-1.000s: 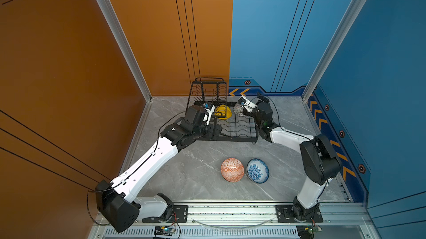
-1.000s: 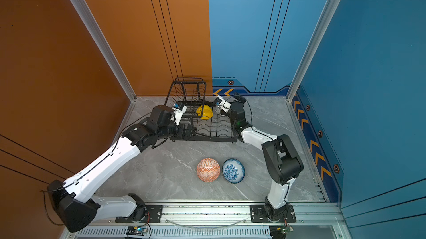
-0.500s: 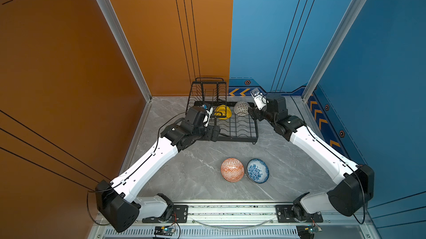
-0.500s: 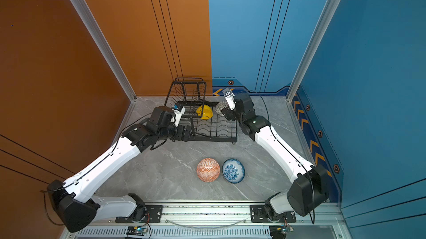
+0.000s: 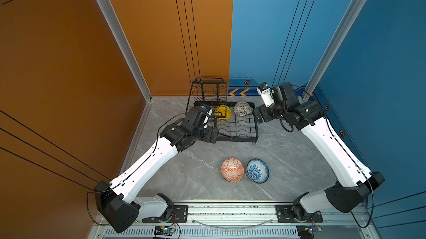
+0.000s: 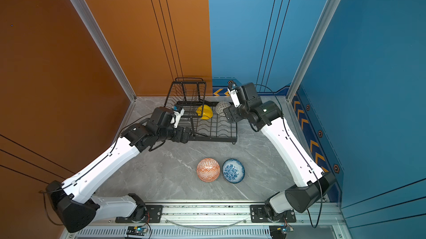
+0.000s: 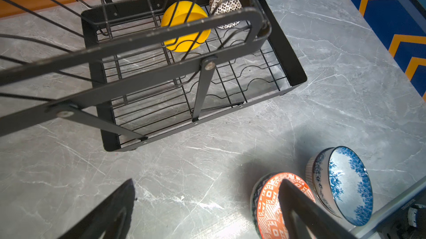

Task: Load the bowls into the dish rack
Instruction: 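Move the left gripper down to the orange-red patterned bowl on the table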

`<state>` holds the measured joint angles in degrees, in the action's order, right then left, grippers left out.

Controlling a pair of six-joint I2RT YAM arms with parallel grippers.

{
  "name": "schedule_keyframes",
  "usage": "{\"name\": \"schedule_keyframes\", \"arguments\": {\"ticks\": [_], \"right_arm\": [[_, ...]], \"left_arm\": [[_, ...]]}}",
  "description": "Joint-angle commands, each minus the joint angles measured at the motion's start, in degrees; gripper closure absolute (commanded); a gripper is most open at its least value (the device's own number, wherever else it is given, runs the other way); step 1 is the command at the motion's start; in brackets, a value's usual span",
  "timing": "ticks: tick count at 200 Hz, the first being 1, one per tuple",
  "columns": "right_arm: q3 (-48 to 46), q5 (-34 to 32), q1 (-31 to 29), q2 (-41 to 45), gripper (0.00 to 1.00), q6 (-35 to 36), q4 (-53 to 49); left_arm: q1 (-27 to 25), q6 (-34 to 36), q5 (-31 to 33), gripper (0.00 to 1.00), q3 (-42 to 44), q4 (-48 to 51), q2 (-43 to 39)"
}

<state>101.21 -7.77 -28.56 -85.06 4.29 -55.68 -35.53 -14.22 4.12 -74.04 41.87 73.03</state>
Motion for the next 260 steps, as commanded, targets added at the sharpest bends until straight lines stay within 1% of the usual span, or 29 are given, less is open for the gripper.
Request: {"name": "schedule_keyframes", "arguments": {"ticks": [1, 30, 73, 90, 96, 120, 148, 173, 189, 225, 229, 231, 235, 260], "right_arm": [[1.34, -2.19, 0.0, -2.53, 0.0, -2.49, -6.55], [1.22, -2.86, -0.5, -4.66, 0.0, -3.18, -7.44], [0.81, -3.39, -1.72, -4.96, 0.0, -2.98, -7.44], [0.23, -3.65, -1.92, -4.77, 0.0, -3.06, -7.38], [-0.11, -3.7, -2.02, -4.68, 0.0, -3.18, -7.34], [-1.39, -4.19, -2.59, -4.08, 0.0, -3.81, -7.26], [-3.4, -4.97, -3.06, -3.29, 0.0, -4.72, -6.3], [-4.17, -5.04, -3.33, -3.18, 0.0, -5.04, -5.82], [-4.27, -5.25, -3.36, -3.19, 0.0, -4.92, -5.84], [-5.94, -5.52, -3.25, -2.66, 0.0, -4.65, -4.68], [-6.09, -5.53, -3.14, -2.66, 0.0, -4.65, -4.51], [-6.17, -5.57, -3.14, -2.66, 0.0, -4.69, -4.45], [-6.27, -5.49, -3.17, -2.66, 0.0, -4.65, -4.31], [-6.46, -5.28, -3.07, -2.88, 0.0, -4.58, -4.09]], "left_arm": [[-1.76, -1.46, 1.13, 0.02, 0.79, 2.88, -2.57], [-3.78, -4.46, 0.36, 0.02, 5.56, 3.07, -5.07], [-8.24, -9.69, 2.22, 0.02, 12.89, 2.37, -7.03], [-10.23, -11.52, 2.15, 0.02, 14.62, 0.1, -6.88], [-10.9, -12.35, 1.62, 0.02, 16.99, -1.31, -6.7], [-13.41, -15.4, -1.36, 0.02, 19.77, -6.26, -3.86], [-16.22, -16.8, -2.1, 0.02, 19.98, -8.73, 0.76], [-17.45, -17.47, -3.04, 0.02, 19.99, -11.3, 3.86], [-17.92, -17.85, -3.07, 0.0, 20.07, -11.89, 5.44], [-18.78, -18.55, -2.62, 0.12, 20.34, -13.23, 7.94], [-18.85, -18.66, -2.7, 0.12, 20.31, -13.42, 8.22], [-18.89, -18.66, -2.71, 0.16, 20.29, -13.46, 8.43], [-18.96, -18.7, -2.71, 0.2, 20.3, -13.56, 8.8], [-19.59, -18.86, -2.33, 0.39, 19.58, -13.65, 11.03]]}}
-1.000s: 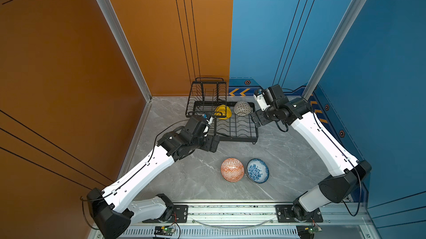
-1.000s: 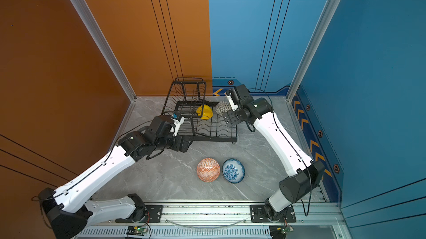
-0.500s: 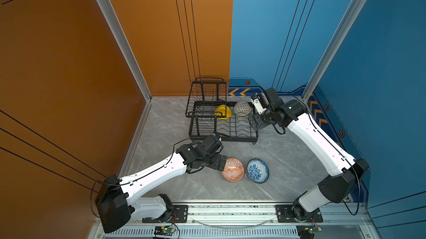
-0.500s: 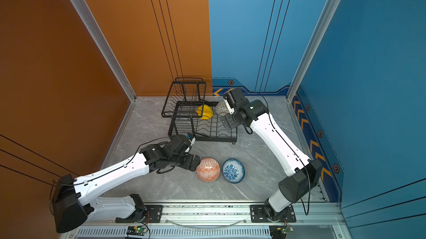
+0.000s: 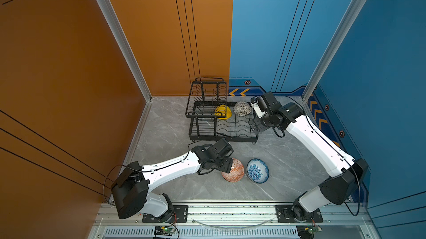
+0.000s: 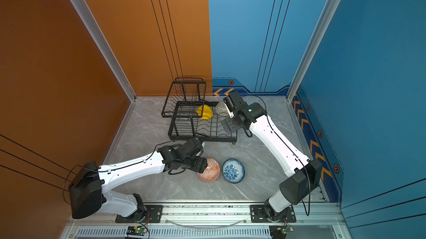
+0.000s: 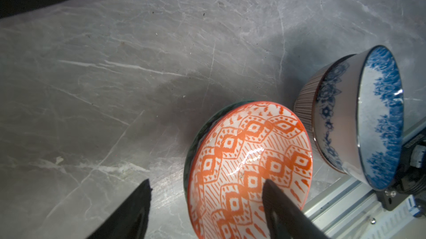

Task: Load the bowls into the dish rack
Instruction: 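Move the left gripper down to the orange-red patterned bowl on the table, then grasp the rim of the orange-red patterned bowl with the left gripper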

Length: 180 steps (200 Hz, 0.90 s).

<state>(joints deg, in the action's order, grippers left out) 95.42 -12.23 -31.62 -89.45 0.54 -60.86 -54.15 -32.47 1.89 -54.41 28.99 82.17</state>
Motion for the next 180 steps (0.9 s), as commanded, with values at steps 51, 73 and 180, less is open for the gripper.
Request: {"name": "schedule_keyframes", "arguments": {"ticks": [51, 73, 180], "right_arm": [[-1.21, -0.95, -0.02, 2.34, 0.0, -0.8, 1.31], [-1.57, -1.03, 0.04, 2.7, 0.0, -0.8, 1.36], [-2.32, -0.58, 0.06, 3.49, 0.0, -0.62, 1.89]], "left_arm": [[-1.82, -0.97, 1.51, 0.64, -0.88, -0.61, 4.29], [-1.92, -1.06, 2.18, 0.7, -1.34, 0.12, 4.66], [-2.24, 0.03, 7.68, 0.9, -4.16, 6.33, 3.45]]}}
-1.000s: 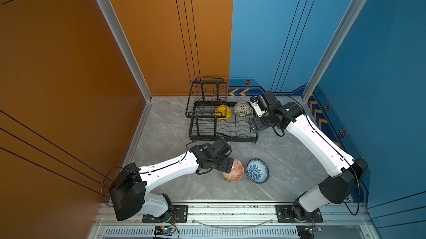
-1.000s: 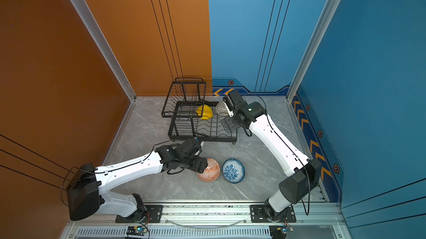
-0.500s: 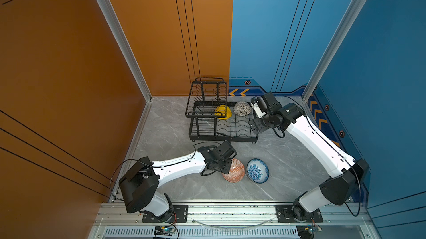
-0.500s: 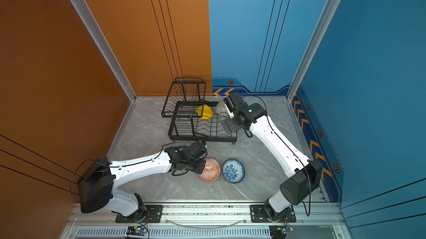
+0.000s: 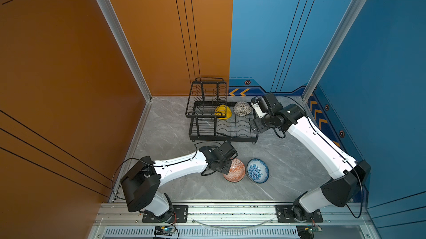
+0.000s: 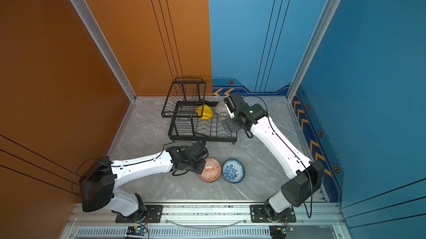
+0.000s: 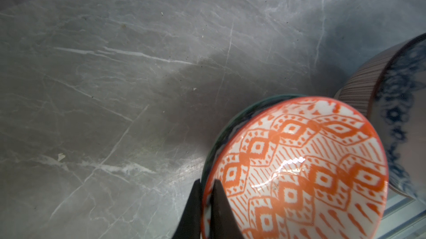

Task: Load the bowls into the dish rack
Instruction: 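Grasp the rim of the orange-red patterned bowl with the left gripper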

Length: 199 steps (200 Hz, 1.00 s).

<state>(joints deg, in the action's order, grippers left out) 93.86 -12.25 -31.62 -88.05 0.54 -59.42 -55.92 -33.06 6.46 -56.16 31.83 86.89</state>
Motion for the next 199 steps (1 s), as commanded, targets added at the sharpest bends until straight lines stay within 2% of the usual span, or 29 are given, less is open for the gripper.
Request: {"name": "schedule_keyframes", "arguments": {"ticks": [1, 46, 138, 199], "right_arm": [[-0.82, -0.57, 0.06, 2.09, 0.0, -0.62, 0.44], [-0.88, -0.33, -0.02, 2.37, 0.0, -0.62, 0.53], [-0.95, -0.36, -0.02, 2.47, 0.0, -0.27, 0.55], [-0.88, -0.23, 0.08, 2.26, 0.0, 0.08, 0.71]], "left_arm": [[-0.49, 0.63, 3.25, 0.9, -2.44, 3.58, -1.32], [-0.47, 2.44, 6.41, 0.9, -6.57, 7.91, -1.88], [0.81, 2.42, 5.7, 0.91, -4.87, 8.19, -1.55], [0.86, 3.74, 8.06, 0.9, -5.79, 10.48, -0.51]]}}
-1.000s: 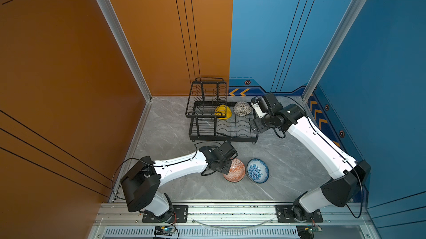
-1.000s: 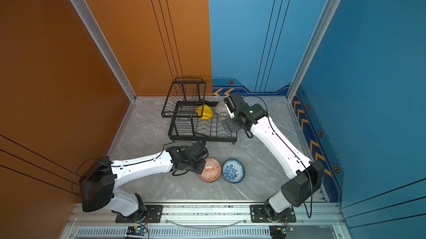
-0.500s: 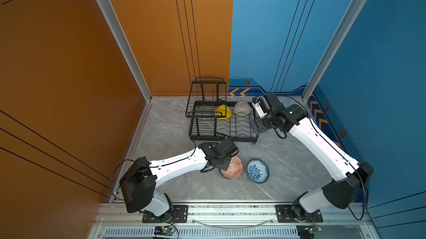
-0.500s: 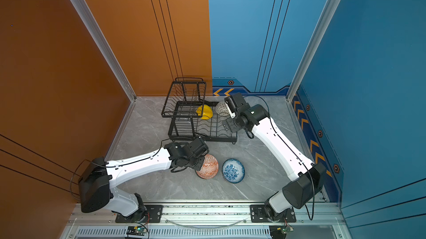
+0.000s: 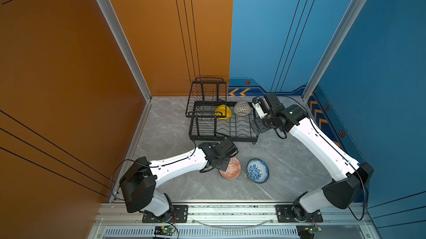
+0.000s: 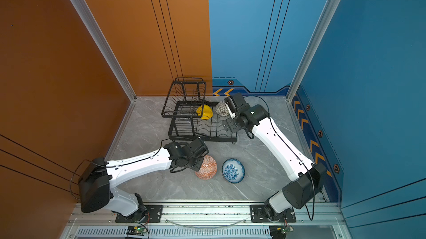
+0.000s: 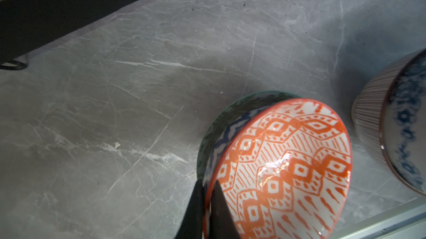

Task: Load the bowls into the dish rack
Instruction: 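Grasp the rim of the orange-red patterned bowl with the left gripper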

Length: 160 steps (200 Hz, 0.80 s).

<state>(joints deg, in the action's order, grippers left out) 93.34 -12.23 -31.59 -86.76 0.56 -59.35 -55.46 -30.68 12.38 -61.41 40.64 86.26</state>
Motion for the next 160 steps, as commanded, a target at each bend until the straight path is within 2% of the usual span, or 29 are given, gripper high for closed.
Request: {"name": "schedule_keyframes", "arguments": {"ticks": [1, 22, 61, 87, 116, 160], "right_arm": [[-0.35, -0.21, 0.05, 0.97, 0.0, 0.06, 0.64], [-0.48, -0.26, 0.12, 1.07, 0.0, 0.21, 0.64], [-1.05, -0.31, 0.3, 1.42, 0.0, 0.24, 0.89], [-1.73, -0.17, 0.55, 1.92, 0.0, 0.25, 1.16], [-2.21, 0.08, 0.66, 2.21, 0.0, 0.29, 1.43], [-2.64, 0.19, 0.83, 2.52, 0.0, 0.25, 1.7]], "left_arm": [[0.42, 1.34, 2.17, 0.9, -0.51, 1.69, 0.13], [0.44, 1.24, 2.04, 0.88, -0.45, 1.72, 0.7], [0.44, 1.25, 0.8, 0.7, -0.56, 1.6, 1.28], [0.71, 1.21, 0.02, 0.64, -0.38, 1.62, 1.59], [0.79, 1.04, -0.85, 0.64, -0.07, 1.46, 2.5], [0.64, 0.72, -1.75, 0.72, -0.08, 1.15, 3.73]]}}
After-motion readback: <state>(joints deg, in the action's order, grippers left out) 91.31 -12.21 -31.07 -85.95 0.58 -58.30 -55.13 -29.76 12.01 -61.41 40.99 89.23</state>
